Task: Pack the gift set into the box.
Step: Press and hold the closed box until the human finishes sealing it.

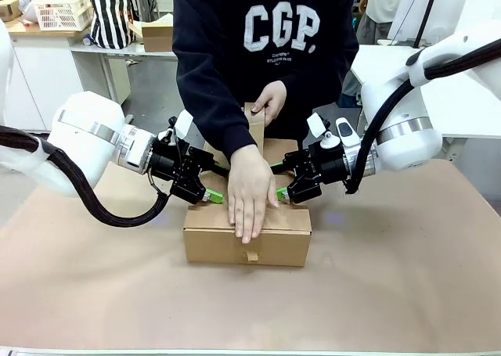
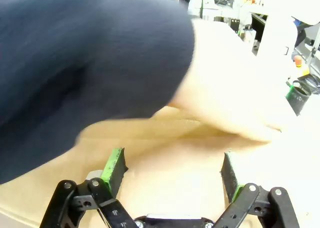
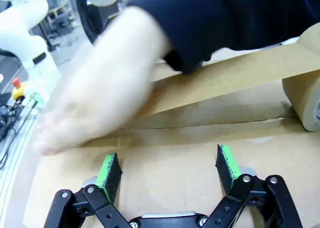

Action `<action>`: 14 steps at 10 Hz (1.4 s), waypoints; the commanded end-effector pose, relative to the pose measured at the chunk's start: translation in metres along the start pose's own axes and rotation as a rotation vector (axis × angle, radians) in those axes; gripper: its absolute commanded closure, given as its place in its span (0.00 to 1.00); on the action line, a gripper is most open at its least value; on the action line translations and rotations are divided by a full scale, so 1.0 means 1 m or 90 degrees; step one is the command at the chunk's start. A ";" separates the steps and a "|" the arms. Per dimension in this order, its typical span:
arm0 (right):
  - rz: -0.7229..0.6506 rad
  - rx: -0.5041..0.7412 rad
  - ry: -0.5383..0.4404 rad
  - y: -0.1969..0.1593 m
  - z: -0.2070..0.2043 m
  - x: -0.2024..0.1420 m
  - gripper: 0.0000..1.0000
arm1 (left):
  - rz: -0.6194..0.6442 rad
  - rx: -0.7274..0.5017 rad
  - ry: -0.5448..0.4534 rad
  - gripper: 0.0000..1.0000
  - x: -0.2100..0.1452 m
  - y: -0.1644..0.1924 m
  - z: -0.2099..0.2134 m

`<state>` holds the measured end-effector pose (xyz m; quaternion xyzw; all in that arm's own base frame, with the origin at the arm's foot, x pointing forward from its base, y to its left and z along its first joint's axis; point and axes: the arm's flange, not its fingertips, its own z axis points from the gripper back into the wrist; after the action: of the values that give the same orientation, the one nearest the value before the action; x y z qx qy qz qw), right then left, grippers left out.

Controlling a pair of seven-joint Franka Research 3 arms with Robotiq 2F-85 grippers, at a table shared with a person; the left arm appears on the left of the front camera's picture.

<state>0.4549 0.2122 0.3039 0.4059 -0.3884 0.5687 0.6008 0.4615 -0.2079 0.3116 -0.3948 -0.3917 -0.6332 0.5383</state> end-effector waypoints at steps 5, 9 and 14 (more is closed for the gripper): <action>-0.001 0.000 0.003 0.001 -0.001 -0.002 0.00 | 0.003 0.001 0.000 0.00 -0.001 -0.001 -0.001; -0.001 0.000 0.003 0.001 -0.001 -0.002 0.00 | 0.003 0.001 0.000 0.00 -0.001 -0.001 -0.001; -0.001 0.000 0.003 0.001 -0.001 -0.002 0.00 | 0.003 0.001 0.000 0.00 -0.001 -0.001 -0.001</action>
<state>0.4549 0.2122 0.3038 0.4059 -0.3884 0.5687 0.6008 0.4615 -0.2079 0.3115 -0.3948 -0.3916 -0.6332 0.5384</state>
